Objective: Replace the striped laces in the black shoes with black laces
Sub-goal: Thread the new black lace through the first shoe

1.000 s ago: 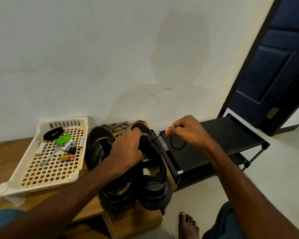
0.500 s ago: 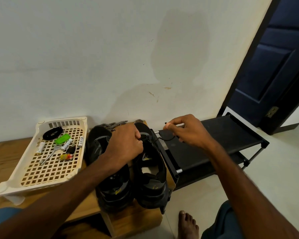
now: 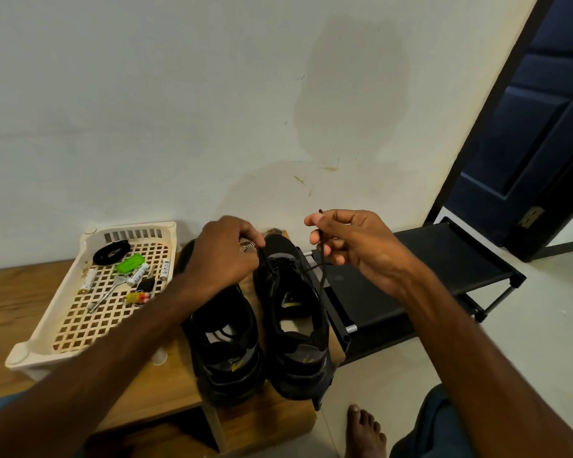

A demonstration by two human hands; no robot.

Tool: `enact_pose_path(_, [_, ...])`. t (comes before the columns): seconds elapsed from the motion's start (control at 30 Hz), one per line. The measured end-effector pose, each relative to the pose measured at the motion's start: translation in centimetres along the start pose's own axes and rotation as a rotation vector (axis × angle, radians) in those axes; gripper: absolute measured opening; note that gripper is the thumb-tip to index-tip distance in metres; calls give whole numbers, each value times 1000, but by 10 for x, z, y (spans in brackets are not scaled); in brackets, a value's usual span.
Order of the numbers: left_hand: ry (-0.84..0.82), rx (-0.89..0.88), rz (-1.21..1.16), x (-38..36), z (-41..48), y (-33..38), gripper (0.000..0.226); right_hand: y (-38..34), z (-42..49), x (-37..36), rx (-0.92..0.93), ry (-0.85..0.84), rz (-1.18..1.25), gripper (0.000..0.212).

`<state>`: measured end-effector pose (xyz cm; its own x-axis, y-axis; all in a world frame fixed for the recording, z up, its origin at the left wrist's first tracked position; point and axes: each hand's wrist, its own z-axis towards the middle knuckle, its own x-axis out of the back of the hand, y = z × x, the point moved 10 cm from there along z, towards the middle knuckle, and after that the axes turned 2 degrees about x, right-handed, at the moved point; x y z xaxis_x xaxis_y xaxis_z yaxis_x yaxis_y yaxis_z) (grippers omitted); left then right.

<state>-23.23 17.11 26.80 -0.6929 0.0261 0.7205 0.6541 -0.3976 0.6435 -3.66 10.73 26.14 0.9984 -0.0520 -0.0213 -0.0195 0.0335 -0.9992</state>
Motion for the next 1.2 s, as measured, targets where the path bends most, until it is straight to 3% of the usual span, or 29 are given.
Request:
enact_pose_path(0.07, [52, -53, 81, 2, -4, 8, 14, 1, 1, -7, -10, -28, 46, 32])
enact_pose_path(0.13, [63, -112, -66, 5, -5, 23, 18, 1, 2, -10, -6, -22, 64, 34])
enact_pose_path(0.23, [-246, -49, -453, -22, -11, 35, 31, 1, 4, -11, 6, 13, 93, 29])
enact_pose_path(0.3, [-370, -36, -528, -36, -18, 40, 30, 0, 5, -10, 20, 39, 105, 26])
enact_pose_path(0.5, [-323, -4, -501, -28, -6, 17, 18, 1, 2, 20, 33, 248, 23, 24])
enact_pose_path(0.63, [-336, -15, -508, -29, -7, 9, 19, 7, 0, 29, -1, 259, -154, 19])
enact_pose_path(0.73, [-188, -33, -354, -15, -4, 1, 7, 9, -1, 33, -1, 279, -378, 17])
enact_pose_path(0.8, [-139, -1, -324, -7, -1, -6, 16, 8, -1, 39, 6, 324, -401, 17])
enact_pose_path(0.87, [-194, 6, -361, -8, 2, -5, 14, 8, -1, 43, -9, 346, -405, 20])
enact_pose_path(0.93, [-269, -18, -395, -13, 2, 0, 6, 14, -2, 44, -76, 312, -519, 32])
enact_pose_path(1.03, [-286, -36, -365, -16, 0, -1, 7, 24, -5, 41, -171, 242, -884, 54])
enact_pose_path(1.13, [-264, -79, -315, -18, -5, 4, 8, -3, -2, 28, 45, 267, -986, 51])
enact_pose_path(1.2, [-257, -104, -317, -22, -7, 10, 9, -10, 1, -2, 170, 66, -842, 36])
